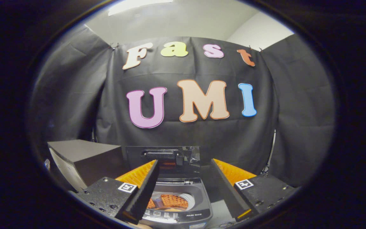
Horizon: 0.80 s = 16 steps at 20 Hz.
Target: Put the clothes into the washing machine and then close the washing machine lid.
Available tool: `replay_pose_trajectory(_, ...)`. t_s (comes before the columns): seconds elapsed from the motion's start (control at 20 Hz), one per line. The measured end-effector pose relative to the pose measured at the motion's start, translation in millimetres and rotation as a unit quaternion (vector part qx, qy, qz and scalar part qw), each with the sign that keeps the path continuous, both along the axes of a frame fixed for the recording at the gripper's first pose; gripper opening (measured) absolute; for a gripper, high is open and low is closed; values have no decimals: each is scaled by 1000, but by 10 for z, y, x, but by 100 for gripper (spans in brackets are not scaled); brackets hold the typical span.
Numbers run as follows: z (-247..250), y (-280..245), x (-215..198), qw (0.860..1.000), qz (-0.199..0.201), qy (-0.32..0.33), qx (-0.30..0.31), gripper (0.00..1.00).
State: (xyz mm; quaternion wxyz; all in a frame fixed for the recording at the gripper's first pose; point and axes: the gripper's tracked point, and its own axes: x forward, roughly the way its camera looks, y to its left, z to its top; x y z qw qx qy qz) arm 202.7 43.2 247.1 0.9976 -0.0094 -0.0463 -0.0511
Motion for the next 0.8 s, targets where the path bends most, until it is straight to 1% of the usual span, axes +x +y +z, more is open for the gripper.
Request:
replay_pose_trajectory(0.15, -89, -18, -78, 1000, 2, -8, -13, 97)
replay_pose_trajectory(0.5, -174, -11, -206, 999, 22, -33, -8, 97)
replay_pose_trajectory(0.8, -183, -22, -291, 999, 25, -44, -10, 97)
